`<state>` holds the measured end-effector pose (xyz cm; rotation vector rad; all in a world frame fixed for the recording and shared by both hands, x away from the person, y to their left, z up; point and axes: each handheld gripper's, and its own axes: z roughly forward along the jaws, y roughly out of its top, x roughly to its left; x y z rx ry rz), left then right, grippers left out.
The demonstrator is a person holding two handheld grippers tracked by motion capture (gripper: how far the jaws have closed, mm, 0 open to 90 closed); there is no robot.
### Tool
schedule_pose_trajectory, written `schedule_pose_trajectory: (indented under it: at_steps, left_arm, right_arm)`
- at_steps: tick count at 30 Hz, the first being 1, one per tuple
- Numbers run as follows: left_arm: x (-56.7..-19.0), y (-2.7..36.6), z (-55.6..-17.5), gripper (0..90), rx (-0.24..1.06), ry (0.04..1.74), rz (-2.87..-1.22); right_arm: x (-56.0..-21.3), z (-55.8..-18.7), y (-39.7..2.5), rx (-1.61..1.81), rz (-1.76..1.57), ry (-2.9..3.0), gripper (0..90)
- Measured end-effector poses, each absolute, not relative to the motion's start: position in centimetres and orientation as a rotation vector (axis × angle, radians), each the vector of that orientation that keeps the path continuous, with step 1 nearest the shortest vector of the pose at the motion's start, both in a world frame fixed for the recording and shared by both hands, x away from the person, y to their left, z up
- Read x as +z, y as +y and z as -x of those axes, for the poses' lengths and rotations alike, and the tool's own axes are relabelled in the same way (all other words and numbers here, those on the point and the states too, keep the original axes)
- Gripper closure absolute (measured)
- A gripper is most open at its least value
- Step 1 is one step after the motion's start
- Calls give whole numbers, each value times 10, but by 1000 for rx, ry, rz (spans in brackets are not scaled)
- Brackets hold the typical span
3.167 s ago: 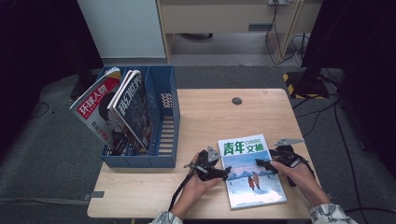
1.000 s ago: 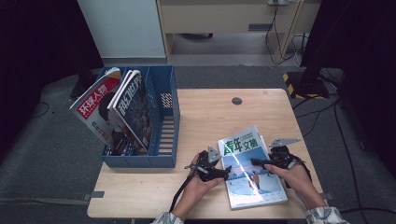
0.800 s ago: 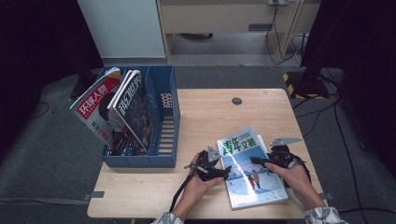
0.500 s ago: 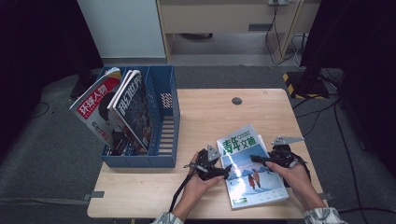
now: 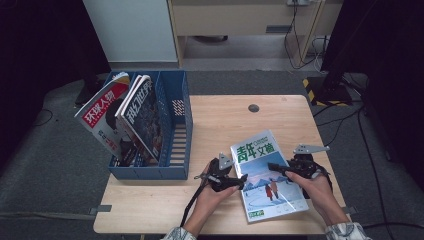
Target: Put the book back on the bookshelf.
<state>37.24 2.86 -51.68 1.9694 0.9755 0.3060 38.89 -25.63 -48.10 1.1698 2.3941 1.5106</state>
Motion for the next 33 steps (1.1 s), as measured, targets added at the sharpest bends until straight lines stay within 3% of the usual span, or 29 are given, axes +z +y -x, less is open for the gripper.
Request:
schedule_pose_trajectory:
  at_steps: [10,29,33]
  left_arm:
    - [-520,23,-376,100,276,963,-1976]
    - [-531,17,-393,38,45,950,-1949]
    - [-529,15,-393,64,39,942,-1954]
  right_arm:
    - [-476,-389,-260,1564,-1158,2357,732]
    - [-474,-388,-260,1586,-1121,2334,735]
    - [-475,-389,-260,1589,-1124,2332,733]
